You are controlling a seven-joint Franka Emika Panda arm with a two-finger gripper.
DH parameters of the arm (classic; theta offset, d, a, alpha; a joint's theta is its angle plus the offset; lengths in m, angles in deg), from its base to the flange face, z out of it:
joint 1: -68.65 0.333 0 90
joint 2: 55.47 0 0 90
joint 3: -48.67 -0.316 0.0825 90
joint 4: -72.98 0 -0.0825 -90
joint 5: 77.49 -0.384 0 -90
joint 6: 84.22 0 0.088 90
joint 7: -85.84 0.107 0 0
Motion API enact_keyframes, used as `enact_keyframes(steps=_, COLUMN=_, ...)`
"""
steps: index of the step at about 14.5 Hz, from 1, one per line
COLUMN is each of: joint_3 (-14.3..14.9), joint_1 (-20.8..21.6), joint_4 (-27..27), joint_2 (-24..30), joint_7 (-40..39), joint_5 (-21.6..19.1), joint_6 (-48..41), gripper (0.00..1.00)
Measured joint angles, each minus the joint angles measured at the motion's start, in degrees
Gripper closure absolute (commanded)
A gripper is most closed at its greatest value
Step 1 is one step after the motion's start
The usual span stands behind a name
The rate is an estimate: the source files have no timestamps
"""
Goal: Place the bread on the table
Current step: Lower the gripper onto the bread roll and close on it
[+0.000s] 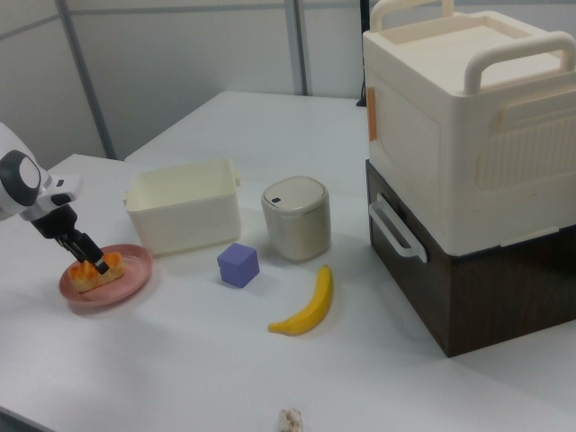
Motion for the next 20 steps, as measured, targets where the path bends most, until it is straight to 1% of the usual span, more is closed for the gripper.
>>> enact_keyframes(steps=1, joint_3=0.0, joint_1=-0.02, joint_4=0.0, joint_2=-0.75, joint_7=0.0, joint_5=0.63, joint_6=0.0, gripper=0.0)
enact_keyframes(steps=4, joint_3=-0.2, joint_1=0.0, joint_4=-0.63, joint_2=-1.81, joint_7=0.02, joint_5=0.87, joint_6=0.1, gripper=0.0)
enact_keyframes(steps=9, joint_3=-0.43, joint_1=0.01, joint_4=-2.11, joint_2=-1.85, joint_7=2.06, joint_5=0.87, joint_6=1.96, gripper=0.0)
enact_keyframes(steps=14, joint_3=-0.46, joint_1=-0.14, joint_4=-2.23, joint_2=-2.16, joint_7=2.1, joint_5=0.87, joint_6=1.98, gripper=0.0)
enact_keyframes(steps=17, joint_3=-0.99, joint_1=-0.14, joint_4=-2.77, joint_2=-4.25, joint_7=3.01, joint_5=0.86, joint_6=4.16, gripper=0.0)
enact_keyframes(steps=18, joint_3=-1.13, joint_1=-0.14, joint_4=-3.21, joint_2=-5.06, joint_7=3.48, joint_5=0.86, joint_6=4.53, gripper=0.08)
enact_keyframes(steps=19, joint_3=-1.27, joint_1=-0.14, joint_4=-3.75, joint_2=-5.8, joint_7=3.73, joint_5=0.86, joint_6=4.74, gripper=0.18)
enact_keyframes(steps=20, joint_3=-1.47, joint_1=-0.14, joint_4=-4.26, joint_2=-6.44, joint_7=3.87, joint_5=0.86, joint_6=4.85, gripper=0.44)
